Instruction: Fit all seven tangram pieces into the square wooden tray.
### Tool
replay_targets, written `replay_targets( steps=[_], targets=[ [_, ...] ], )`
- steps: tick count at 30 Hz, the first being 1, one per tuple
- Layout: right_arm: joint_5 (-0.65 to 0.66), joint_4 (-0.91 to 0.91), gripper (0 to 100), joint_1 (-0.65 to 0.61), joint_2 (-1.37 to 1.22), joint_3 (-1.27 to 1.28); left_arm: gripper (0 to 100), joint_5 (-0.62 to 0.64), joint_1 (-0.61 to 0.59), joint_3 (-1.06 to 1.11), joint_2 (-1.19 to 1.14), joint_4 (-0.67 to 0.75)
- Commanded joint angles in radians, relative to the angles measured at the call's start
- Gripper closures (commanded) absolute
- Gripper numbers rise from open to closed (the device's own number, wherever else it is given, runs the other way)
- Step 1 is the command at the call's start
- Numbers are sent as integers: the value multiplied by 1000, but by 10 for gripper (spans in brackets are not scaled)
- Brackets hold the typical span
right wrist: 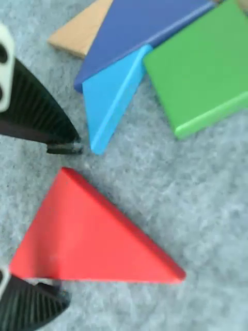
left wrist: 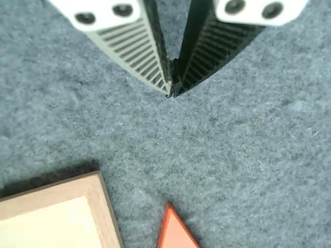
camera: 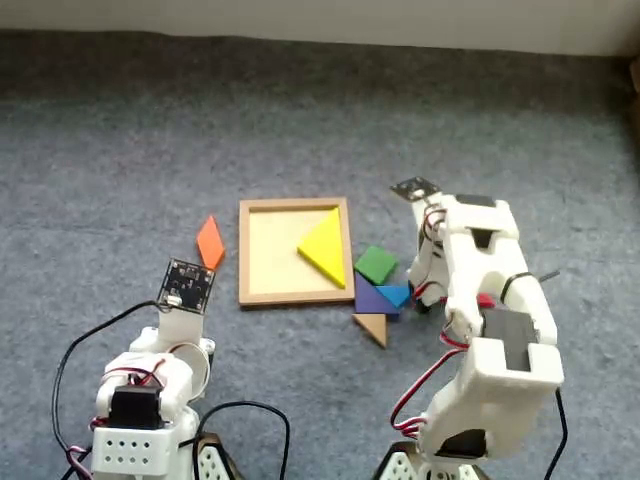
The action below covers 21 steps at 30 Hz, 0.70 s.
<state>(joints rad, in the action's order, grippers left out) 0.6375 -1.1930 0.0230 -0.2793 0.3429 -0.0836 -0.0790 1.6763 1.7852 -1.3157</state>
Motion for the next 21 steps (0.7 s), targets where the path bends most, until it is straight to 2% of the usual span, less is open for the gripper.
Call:
replay_targets(
  steps=[1,4,11,14,21],
  targets=[
    [11,-56,627,31,-82,-165,968,9,-8,21,15,-3],
    [12,-96,645,30,-99,-234,968,9,-8,21,15,-3],
    [12,-130,824,30,-99,-269,968,9,-8,21,15,-3],
    [12,-134,837,31,-96,-266,968,9,-8,21,15,-3],
    [12,-288,837,7,8,-351,968,9,-8,21,15,-3]
  ],
)
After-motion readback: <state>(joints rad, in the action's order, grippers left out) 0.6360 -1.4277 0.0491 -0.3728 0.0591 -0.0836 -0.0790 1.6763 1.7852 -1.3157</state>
